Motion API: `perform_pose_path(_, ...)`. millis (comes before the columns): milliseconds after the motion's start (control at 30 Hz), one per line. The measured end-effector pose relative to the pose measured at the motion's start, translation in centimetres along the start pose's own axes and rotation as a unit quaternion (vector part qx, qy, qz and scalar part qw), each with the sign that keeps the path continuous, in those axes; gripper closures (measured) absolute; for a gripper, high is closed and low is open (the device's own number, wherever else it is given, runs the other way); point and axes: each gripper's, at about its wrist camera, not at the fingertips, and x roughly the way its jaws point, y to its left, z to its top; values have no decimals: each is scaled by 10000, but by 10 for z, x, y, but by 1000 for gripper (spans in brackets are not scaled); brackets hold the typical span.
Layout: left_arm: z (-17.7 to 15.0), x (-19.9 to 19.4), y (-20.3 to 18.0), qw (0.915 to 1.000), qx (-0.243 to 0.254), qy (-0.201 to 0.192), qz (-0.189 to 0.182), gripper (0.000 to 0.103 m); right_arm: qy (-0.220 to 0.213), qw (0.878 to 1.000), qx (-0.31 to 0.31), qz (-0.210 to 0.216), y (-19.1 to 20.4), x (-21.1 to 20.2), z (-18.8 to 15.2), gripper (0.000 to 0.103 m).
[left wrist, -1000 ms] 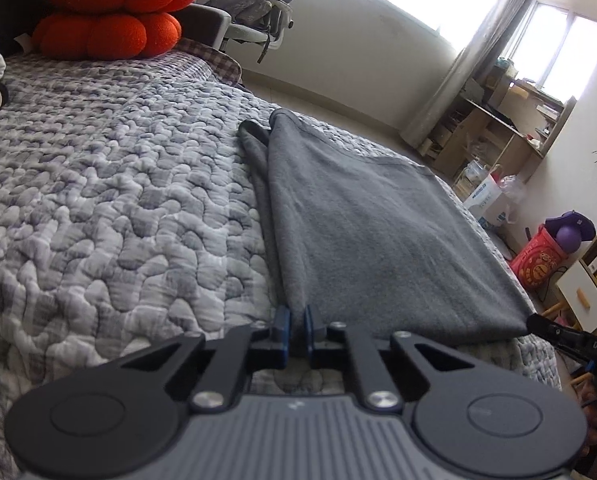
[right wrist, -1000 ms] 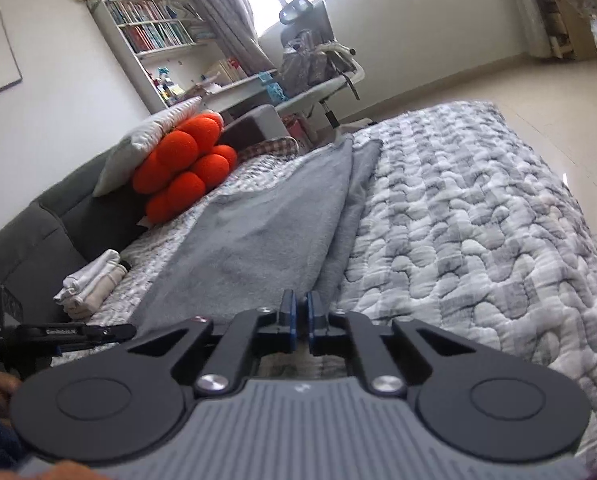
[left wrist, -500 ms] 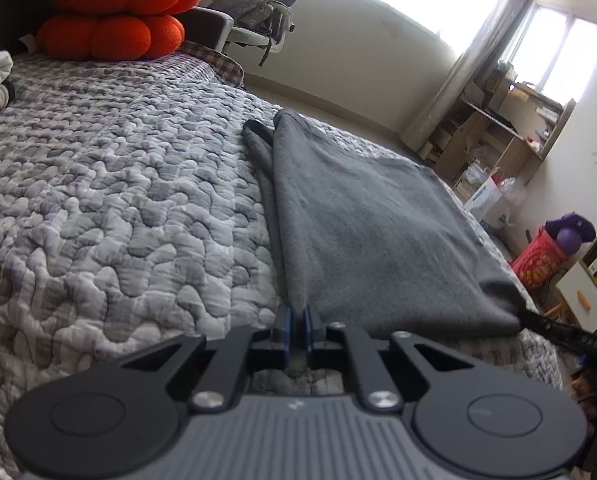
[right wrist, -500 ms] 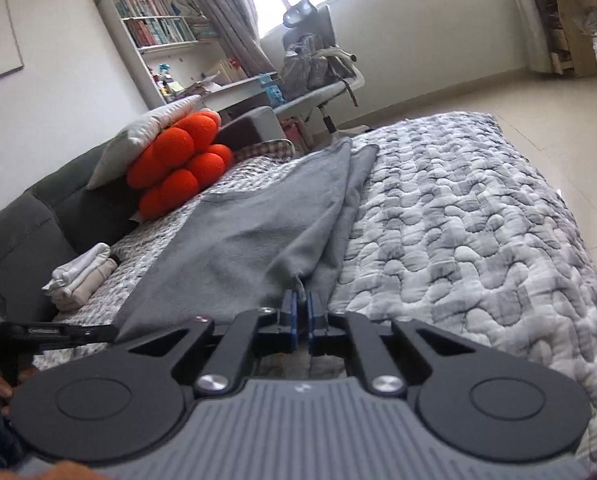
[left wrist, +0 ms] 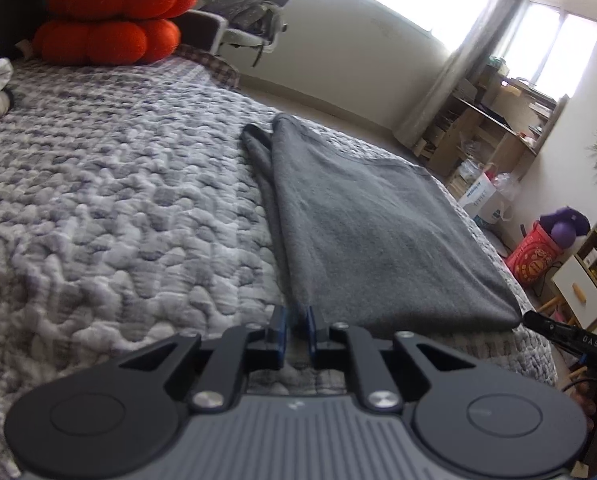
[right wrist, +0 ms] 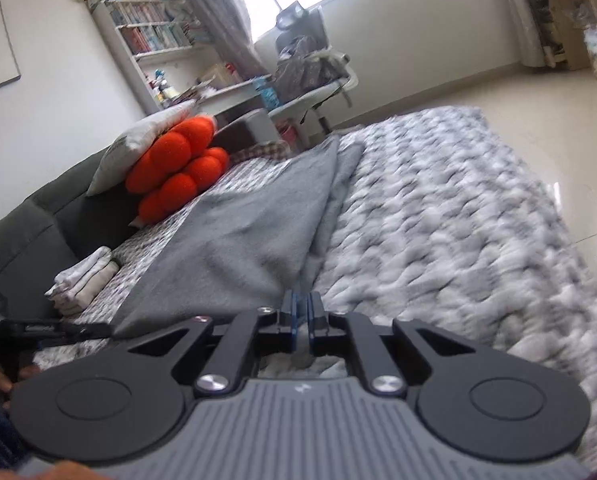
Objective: Fold clothes
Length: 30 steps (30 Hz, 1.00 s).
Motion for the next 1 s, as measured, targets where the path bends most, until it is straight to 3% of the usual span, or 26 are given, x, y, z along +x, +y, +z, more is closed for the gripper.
perform_pose_path(167,22,-22,-7,9991,3,-406,-72,84,-358,9991,-88,232,3,-5,16,93)
perform_pose_path(233,33,-17,-21,9985,216,-450,-207,78,-228,9987,-313,331,14,9,21,93)
perform_pose_path(467,64,48,-81,9927,1060,-210,-526,76,378,9929,-985,557,64,87,40,93)
perform_pose_path(767,65,124,-98,9924,1212,205,-2,74,1132,9790,-1677,250,93,163,35,92)
perform_pose_path(833,60,126,-92,9936,1119,126,-74,74,1073,9764,-1863,183,93,165,31,92)
perform_pose_path(1000,50,117,-95,9932,1158,-18,89,75,1013,9810,-1644,176,81,160,35,97)
